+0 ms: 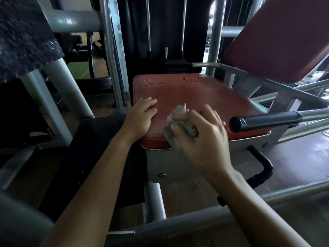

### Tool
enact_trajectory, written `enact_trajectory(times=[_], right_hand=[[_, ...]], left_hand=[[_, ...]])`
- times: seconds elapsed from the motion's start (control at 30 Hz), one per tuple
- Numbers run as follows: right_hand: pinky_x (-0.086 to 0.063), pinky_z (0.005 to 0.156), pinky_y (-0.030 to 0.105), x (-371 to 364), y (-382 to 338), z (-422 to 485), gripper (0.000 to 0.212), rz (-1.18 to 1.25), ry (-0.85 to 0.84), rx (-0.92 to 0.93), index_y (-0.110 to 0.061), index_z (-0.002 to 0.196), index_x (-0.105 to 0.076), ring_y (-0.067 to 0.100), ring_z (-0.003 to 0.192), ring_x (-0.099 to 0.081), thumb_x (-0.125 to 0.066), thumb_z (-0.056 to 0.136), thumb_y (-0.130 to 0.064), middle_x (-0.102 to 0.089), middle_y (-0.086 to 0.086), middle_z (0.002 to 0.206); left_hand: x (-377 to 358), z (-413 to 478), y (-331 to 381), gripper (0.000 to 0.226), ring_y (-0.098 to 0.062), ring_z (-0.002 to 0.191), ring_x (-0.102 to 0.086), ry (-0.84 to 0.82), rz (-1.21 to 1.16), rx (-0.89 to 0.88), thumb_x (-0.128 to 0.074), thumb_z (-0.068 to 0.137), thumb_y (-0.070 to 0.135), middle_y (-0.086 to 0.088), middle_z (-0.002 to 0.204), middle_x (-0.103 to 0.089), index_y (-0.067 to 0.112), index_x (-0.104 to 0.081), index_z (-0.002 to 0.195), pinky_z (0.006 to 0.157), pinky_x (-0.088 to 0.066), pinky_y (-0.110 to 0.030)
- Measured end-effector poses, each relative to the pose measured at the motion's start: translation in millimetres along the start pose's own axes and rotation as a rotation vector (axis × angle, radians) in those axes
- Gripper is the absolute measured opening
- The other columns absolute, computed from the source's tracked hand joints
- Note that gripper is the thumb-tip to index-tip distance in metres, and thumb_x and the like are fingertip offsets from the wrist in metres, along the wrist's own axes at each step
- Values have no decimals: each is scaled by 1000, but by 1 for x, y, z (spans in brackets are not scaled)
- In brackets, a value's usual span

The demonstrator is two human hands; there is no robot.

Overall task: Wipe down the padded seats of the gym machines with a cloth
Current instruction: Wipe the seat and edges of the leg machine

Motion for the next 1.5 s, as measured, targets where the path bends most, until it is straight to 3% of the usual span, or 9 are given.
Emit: enact_trajectory(times=[0.1,0.2,0.37,0.47,0.6,0.83,1.23,1.33,1.5], right_hand=[[-48,80,48,4,-8,39,21,-20,-18,-45,-28,99,-72,21,93,-57,-71,86,-43,-56,-10,93],[-43,88,45,0,-3,75,26,-166,-113,-129,-32,107,-69,20,104,-54,-68,88,-49,-57,-10,102],[-37,94,47,-28,27,92,33,-377,-440,-365,-35,113,-68,25,114,-52,-53,94,-58,-60,-8,119],[-38,93,49,-29,26,90,38,-428,-547,-395,-36,120,-65,26,114,-52,-50,95,-59,-60,-8,121],[-42,91,48,-24,29,93,41,-466,-589,-385,-33,123,-64,26,109,-55,-53,94,-58,-61,-6,118],[-38,87,48,-38,45,107,36,-652,-446,-647,-30,120,-66,30,100,-54,-54,93,-51,-60,1,109],[-39,85,49,-39,59,110,42,-617,-531,-611,-30,123,-62,29,101,-53,-46,95,-56,-57,0,114],[-41,84,53,-33,60,118,48,-628,-713,-519,-23,130,-52,32,105,-50,-41,97,-56,-52,8,123],[-44,91,54,20,102,137,52,-403,-1114,-109,-24,133,-47,32,116,-46,-42,96,-60,-44,7,133]], left_hand=[[-1,-3,-5,43,-19,156,-8,2,107,-24,-43,107,26,-2,164,-27,19,-47,149,125,6,-35],[0,-4,-7,47,-19,156,-8,-21,266,-39,-37,106,35,0,165,-26,22,-43,151,125,7,-55],[2,-12,5,47,-15,156,-2,20,359,8,-39,108,33,7,167,-19,28,-36,155,119,17,-37],[2,-17,10,52,-21,156,0,13,414,35,-28,107,42,6,168,-16,28,-34,156,121,15,-39],[5,-18,15,54,-25,156,0,-13,448,63,-25,104,43,4,167,-20,26,-37,155,125,7,-47],[8,-16,18,49,-23,157,0,-11,439,84,-32,104,35,5,165,-26,26,-42,152,126,8,-46],[11,-14,30,49,-29,156,-12,-36,560,110,-35,103,34,2,162,-34,24,-45,150,126,3,-52],[13,-4,47,47,-29,152,-26,-93,689,163,-47,98,28,-4,155,-44,19,-51,144,124,2,-57],[-6,44,88,26,-30,133,-44,-70,756,411,-53,95,25,-8,124,-56,15,-63,117,123,1,-61]])
Point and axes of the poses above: each hand's wrist, its own z-axis towards the middle knuckle, its own x-axis out of the back of the hand, y = z × x, the point moved 1 cm from there along z, towards the middle knuckle
